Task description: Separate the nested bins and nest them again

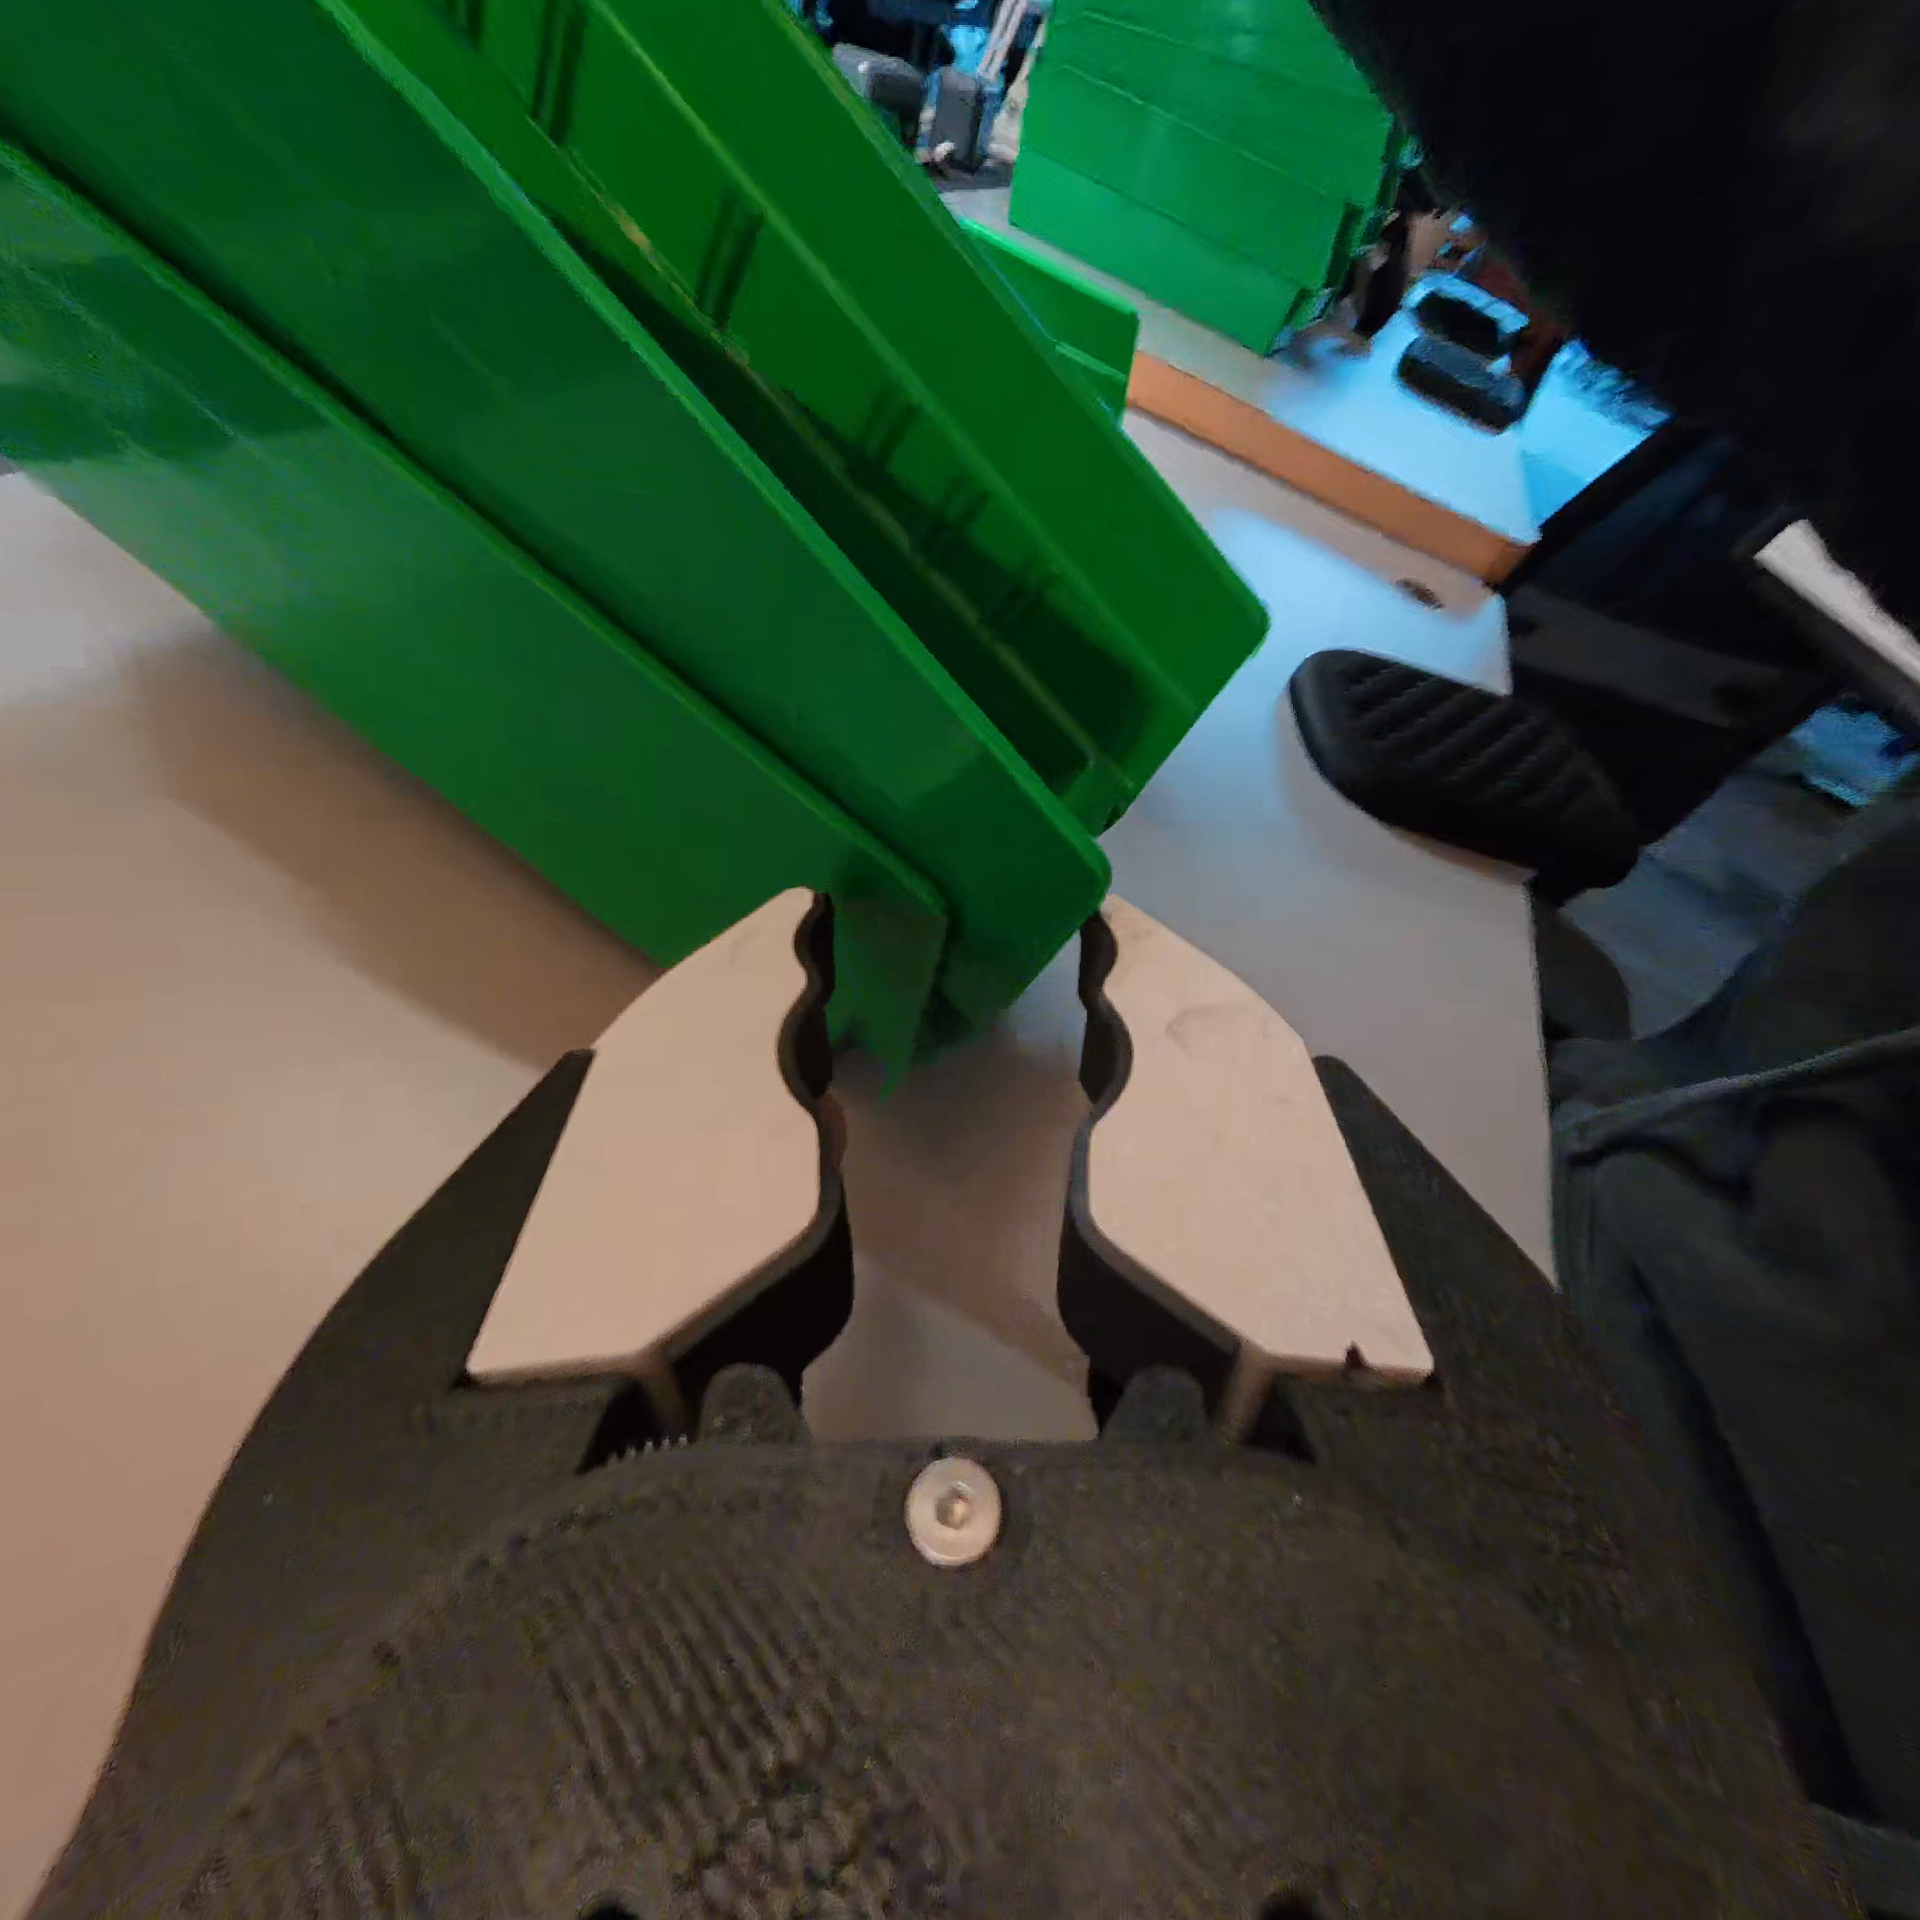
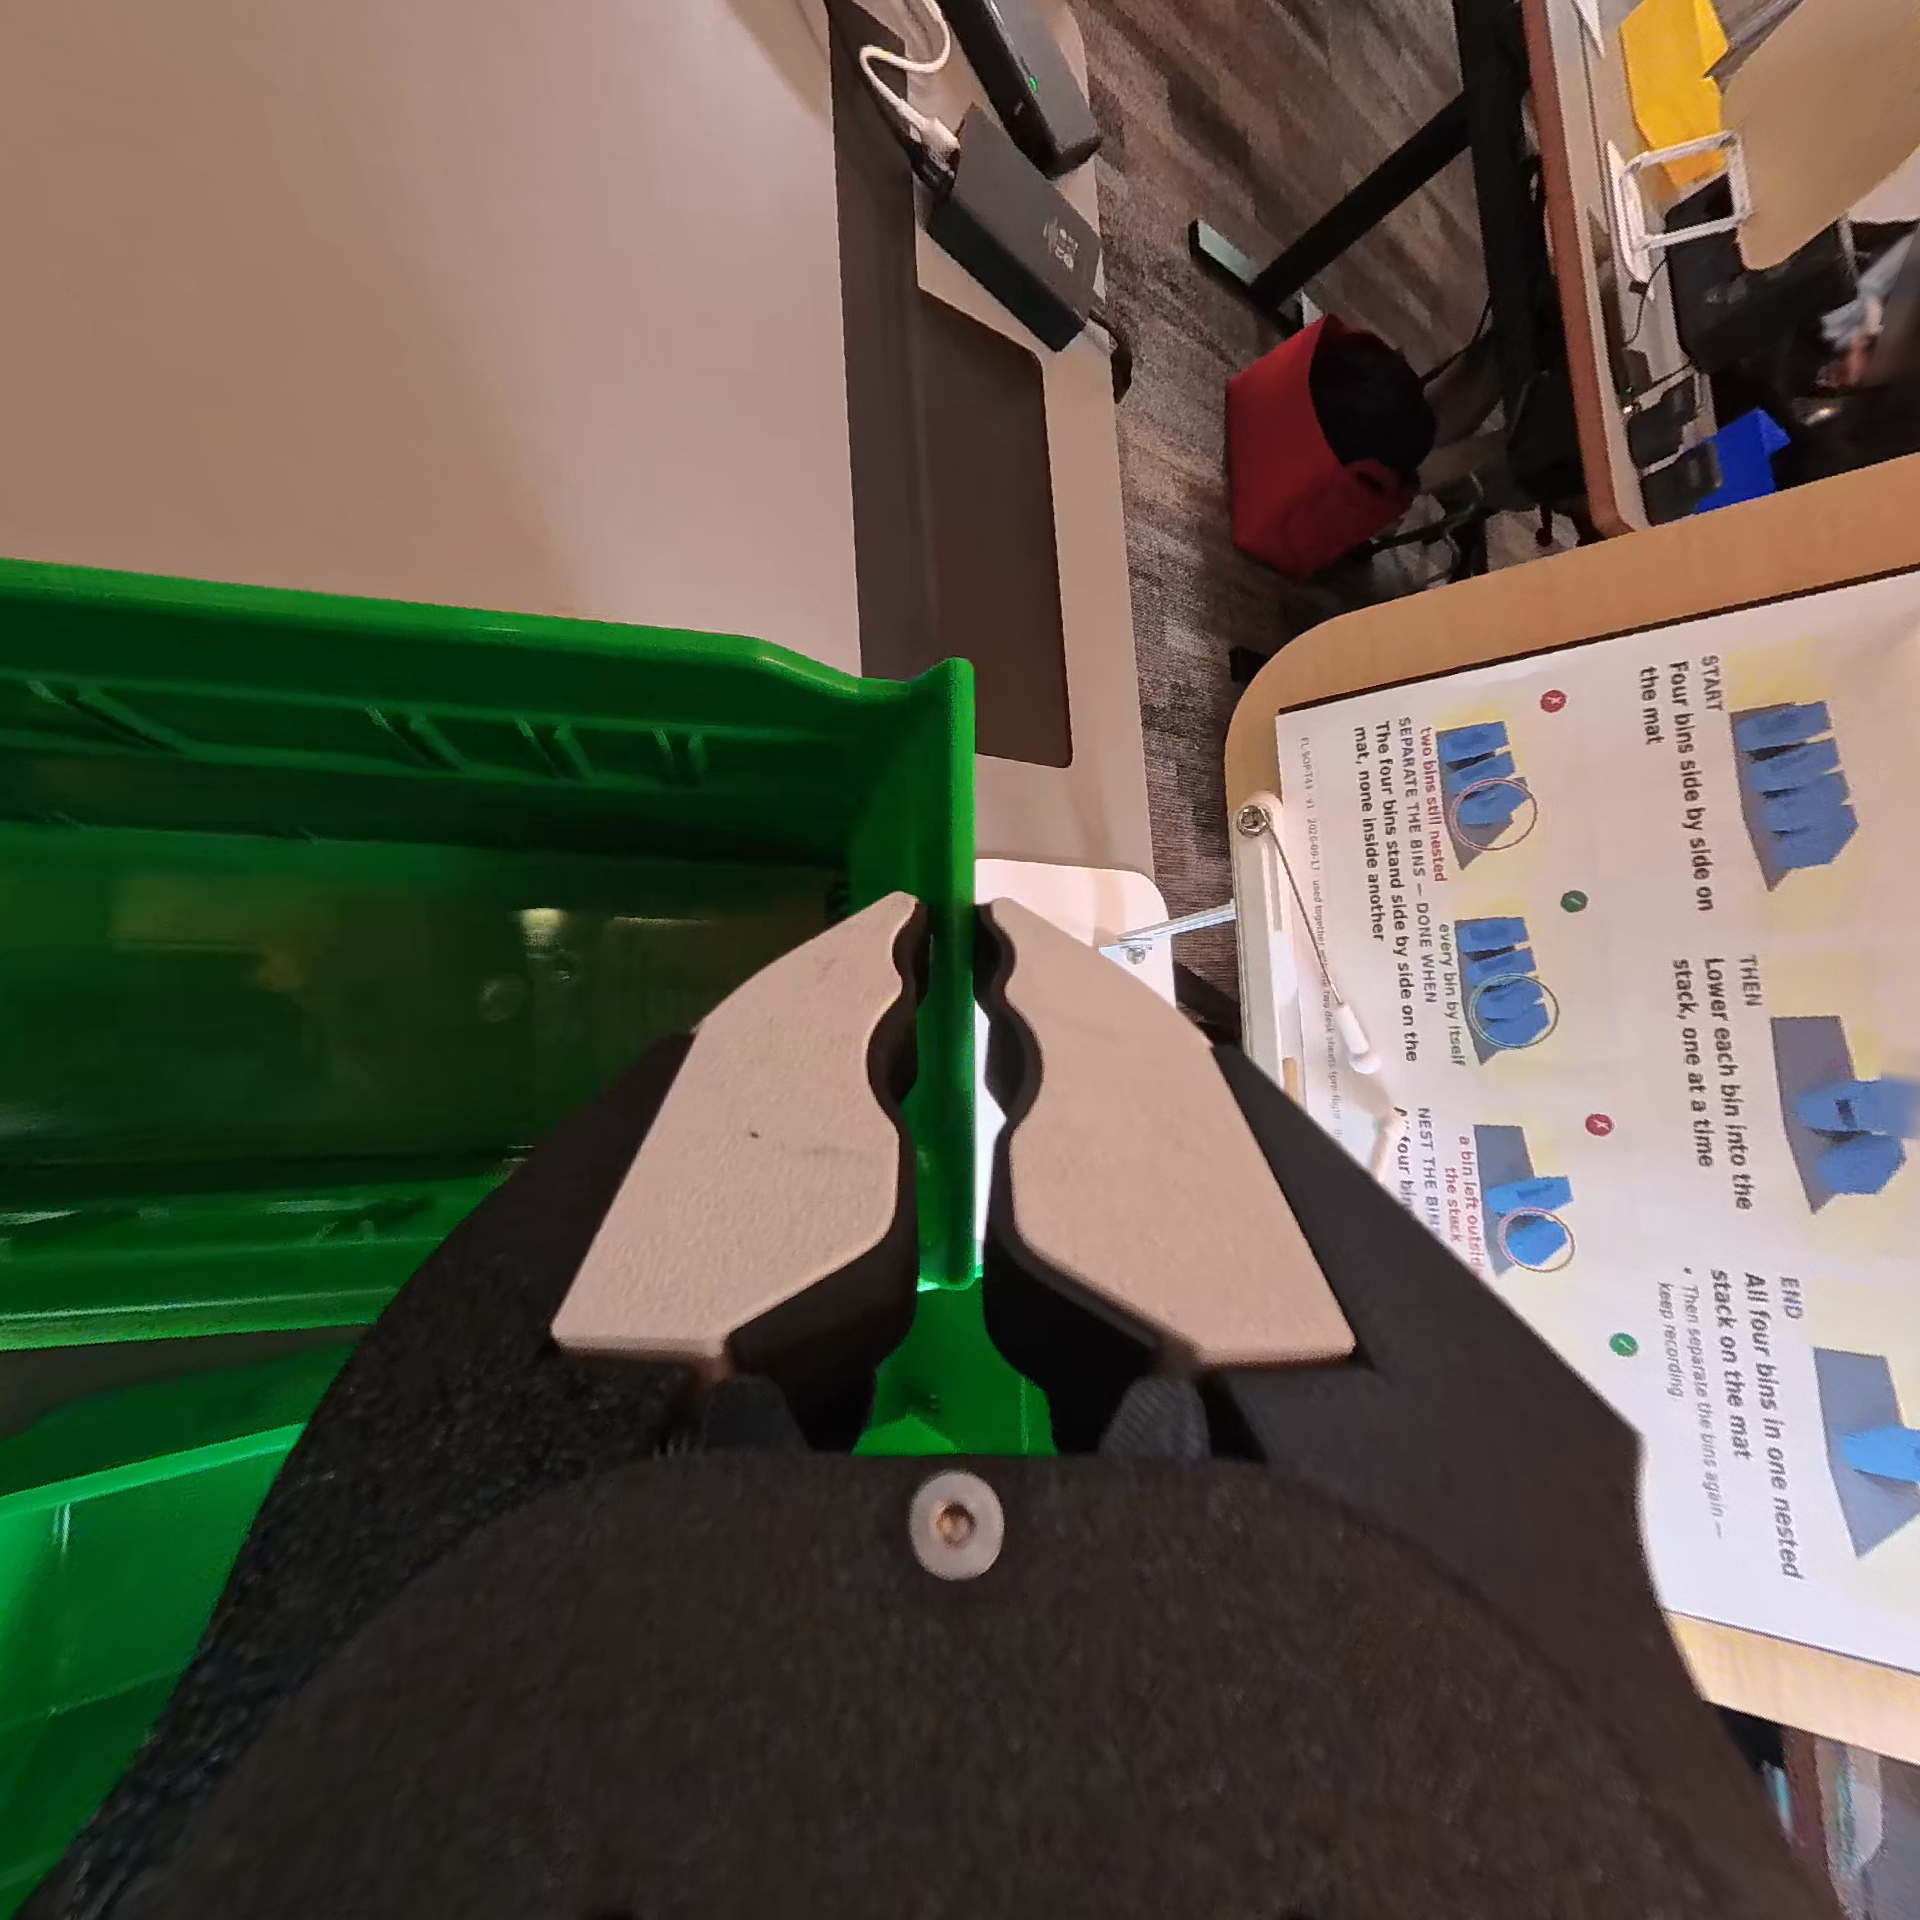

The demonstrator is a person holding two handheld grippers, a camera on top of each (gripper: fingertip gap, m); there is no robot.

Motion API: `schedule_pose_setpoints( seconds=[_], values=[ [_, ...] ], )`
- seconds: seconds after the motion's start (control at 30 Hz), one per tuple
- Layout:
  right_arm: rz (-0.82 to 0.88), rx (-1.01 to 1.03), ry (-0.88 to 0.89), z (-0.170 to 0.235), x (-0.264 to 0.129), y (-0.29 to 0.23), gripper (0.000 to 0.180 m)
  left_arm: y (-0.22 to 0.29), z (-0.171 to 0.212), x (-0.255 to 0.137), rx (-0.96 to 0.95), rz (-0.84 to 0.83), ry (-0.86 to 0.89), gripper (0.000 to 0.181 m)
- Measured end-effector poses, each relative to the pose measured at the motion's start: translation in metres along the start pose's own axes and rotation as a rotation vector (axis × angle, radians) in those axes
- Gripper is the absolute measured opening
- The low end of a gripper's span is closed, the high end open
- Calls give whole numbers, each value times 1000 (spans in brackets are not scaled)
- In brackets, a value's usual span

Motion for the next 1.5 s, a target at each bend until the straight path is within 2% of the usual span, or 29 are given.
schedule_pose_setpoints(
  seconds=[0.1,0.17,0.23,0.3,0.43,0.57,0.7,0.83,0.97,1.13,1.27,1.4,1.5],
  values=[
    [8,-2,13,0,-1,1,8,-10,-9,-8,-66,152,63,48],
    [13,-7,26,0,-3,1,8,-22,-17,-22,-116,208,137,41],
    [24,-18,31,-1,-5,1,8,-40,-24,-32,-175,113,210,35],
    [29,-27,60,-6,-9,2,8,-60,-27,-31,-239,-32,190,31],
    [30,-56,60,-20,-14,-1,8,-75,-33,-8,-215,-111,114,35],
    [37,-49,30,-23,-14,-2,8,-71,-45,-3,-102,-214,93,36],
    [48,-43,21,-21,-9,-3,8,-54,-62,-23,46,-344,141,33],
    [70,-44,-9,-20,-4,-4,9,-10,-81,-38,294,-322,98,32],
    [114,-58,-56,-24,-1,-8,10,38,-75,-16,522,-273,-85,35],
    [188,-61,-127,-23,10,-12,11,67,-53,26,714,-285,-288,36],
    [229,-60,-177,-18,24,-13,11,72,-55,41,786,-383,-351,35],
    [248,-25,-196,-12,34,-11,12,74,-70,40,860,-507,-373,40],
    [257,-5,-201,-5,43,-9,12,80,-78,46,889,-455,-428,42]
  ],
)
Point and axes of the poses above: each gripper's, where its closed fingertips meet, x out along the fingers, z out of its underside, y = z × x across the jaws, the point moved 10 cm from there along -x, back along the fingers, and after that the axes turned 13 degrees about x, right-handed, at the moved point
